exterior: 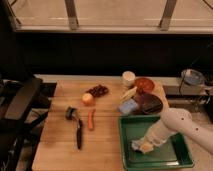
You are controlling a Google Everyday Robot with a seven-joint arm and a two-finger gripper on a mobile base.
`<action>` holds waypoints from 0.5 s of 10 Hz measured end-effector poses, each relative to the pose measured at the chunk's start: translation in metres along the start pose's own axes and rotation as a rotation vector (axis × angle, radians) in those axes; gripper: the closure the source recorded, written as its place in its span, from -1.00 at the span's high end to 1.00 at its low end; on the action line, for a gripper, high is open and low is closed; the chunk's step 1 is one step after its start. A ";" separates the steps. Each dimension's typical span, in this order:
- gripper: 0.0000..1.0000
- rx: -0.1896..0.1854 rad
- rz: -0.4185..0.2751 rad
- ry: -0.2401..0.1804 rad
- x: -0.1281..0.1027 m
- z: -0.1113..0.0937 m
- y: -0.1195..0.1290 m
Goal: Wipe tray with towel
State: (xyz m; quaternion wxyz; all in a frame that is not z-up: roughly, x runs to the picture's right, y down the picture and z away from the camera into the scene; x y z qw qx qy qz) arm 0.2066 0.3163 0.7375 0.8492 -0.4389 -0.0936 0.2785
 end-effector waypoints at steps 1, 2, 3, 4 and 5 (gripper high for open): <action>-1.00 0.000 0.016 0.008 0.009 -0.001 -0.001; -1.00 0.002 0.043 0.018 0.023 -0.006 -0.007; -1.00 0.013 0.074 0.026 0.042 -0.014 -0.016; -1.00 0.028 0.103 0.032 0.058 -0.023 -0.026; -1.00 0.049 0.132 0.037 0.069 -0.034 -0.042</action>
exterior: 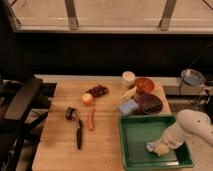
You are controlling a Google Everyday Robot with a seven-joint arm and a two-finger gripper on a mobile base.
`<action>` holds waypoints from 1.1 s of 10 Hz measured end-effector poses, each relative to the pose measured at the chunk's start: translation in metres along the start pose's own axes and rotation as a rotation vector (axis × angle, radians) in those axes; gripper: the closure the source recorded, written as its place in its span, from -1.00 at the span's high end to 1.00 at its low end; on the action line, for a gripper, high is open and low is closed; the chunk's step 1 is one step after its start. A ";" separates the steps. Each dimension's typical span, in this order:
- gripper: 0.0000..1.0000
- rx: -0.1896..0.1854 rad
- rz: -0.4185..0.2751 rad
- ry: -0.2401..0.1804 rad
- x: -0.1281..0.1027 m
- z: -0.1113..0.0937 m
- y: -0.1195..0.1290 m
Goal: Wipe tray with towel
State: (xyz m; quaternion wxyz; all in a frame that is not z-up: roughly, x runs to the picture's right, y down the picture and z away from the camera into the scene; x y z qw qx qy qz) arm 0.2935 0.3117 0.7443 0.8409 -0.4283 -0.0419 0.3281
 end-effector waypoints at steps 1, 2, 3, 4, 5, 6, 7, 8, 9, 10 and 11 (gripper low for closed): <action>-1.00 0.013 0.012 0.003 0.001 -0.006 -0.012; -1.00 0.027 0.012 0.007 -0.004 -0.013 -0.027; -1.00 0.036 0.005 0.011 -0.011 -0.016 -0.036; -1.00 0.044 -0.006 0.013 -0.019 -0.019 -0.042; -1.00 0.043 -0.024 0.015 -0.031 -0.017 -0.042; -1.00 0.039 -0.043 0.018 -0.043 -0.014 -0.039; -1.00 0.036 -0.066 0.013 -0.057 -0.008 -0.033; -1.00 0.019 -0.096 0.015 -0.071 0.001 -0.019; -1.00 0.007 -0.120 0.014 -0.080 0.008 -0.007; -1.00 -0.011 -0.140 0.021 -0.080 0.017 0.014; -1.00 -0.017 -0.143 0.023 -0.076 0.022 0.027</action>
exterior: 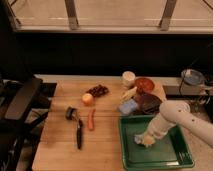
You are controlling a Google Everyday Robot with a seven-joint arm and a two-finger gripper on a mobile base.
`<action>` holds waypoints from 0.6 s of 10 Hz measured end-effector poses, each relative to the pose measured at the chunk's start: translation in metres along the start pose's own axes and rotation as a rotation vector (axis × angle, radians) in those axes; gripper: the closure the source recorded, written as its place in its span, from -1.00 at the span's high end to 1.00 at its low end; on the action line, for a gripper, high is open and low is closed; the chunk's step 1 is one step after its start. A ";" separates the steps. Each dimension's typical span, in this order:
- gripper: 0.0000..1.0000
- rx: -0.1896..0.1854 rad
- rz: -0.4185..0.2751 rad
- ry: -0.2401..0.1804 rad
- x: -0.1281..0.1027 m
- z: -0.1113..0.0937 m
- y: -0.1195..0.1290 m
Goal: Wipe tray with towel
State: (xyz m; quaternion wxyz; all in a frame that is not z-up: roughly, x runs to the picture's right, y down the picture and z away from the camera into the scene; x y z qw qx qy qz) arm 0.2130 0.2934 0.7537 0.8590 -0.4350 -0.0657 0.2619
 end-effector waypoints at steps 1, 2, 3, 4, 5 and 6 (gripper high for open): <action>-1.00 -0.008 0.010 0.004 0.010 0.005 0.018; -1.00 -0.010 0.025 0.007 0.019 0.006 0.025; -1.00 -0.008 0.044 0.009 0.029 0.005 0.028; -1.00 -0.001 0.066 0.014 0.041 0.002 0.024; -1.00 0.009 0.088 0.022 0.056 -0.006 0.016; -1.00 0.024 0.109 0.027 0.072 -0.017 0.004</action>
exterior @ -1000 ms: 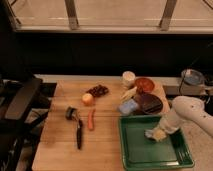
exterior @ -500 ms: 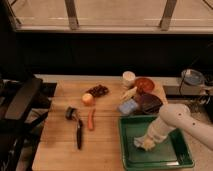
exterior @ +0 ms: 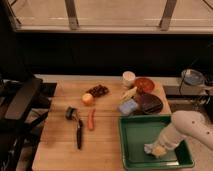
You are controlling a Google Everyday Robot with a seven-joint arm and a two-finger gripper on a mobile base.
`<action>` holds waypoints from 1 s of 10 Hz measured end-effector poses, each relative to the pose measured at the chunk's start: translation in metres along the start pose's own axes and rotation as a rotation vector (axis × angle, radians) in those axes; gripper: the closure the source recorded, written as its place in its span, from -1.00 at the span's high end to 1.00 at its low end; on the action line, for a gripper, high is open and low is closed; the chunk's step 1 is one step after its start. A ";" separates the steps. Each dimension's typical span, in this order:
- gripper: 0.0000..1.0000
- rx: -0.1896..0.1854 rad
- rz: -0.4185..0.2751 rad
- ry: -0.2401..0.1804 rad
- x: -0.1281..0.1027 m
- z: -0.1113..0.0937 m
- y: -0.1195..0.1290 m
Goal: Wipe tray with towel
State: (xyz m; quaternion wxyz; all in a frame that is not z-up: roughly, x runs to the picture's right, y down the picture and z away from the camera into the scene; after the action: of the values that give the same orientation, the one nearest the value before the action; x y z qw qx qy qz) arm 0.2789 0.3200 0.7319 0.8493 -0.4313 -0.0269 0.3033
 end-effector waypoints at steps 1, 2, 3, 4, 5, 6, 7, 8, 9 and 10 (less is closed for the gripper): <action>-1.00 0.016 0.014 0.003 0.011 -0.012 -0.017; -1.00 0.027 0.014 0.005 0.017 -0.020 -0.031; -1.00 0.037 0.007 0.006 0.019 -0.028 -0.044; -1.00 0.040 -0.001 0.005 0.019 -0.032 -0.050; -1.00 0.041 -0.018 0.003 0.014 -0.035 -0.056; -1.00 0.038 -0.038 0.000 0.006 -0.036 -0.058; -1.00 0.031 -0.068 -0.003 -0.008 -0.035 -0.055; -1.00 0.022 -0.099 -0.004 -0.023 -0.032 -0.048; -1.00 0.015 -0.123 -0.005 -0.036 -0.027 -0.040; -1.00 0.006 -0.155 -0.010 -0.057 -0.021 -0.029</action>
State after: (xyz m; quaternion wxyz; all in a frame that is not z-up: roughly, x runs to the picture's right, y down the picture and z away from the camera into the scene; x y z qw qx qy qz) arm 0.2532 0.2617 0.7525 0.8715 -0.4236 -0.0635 0.2388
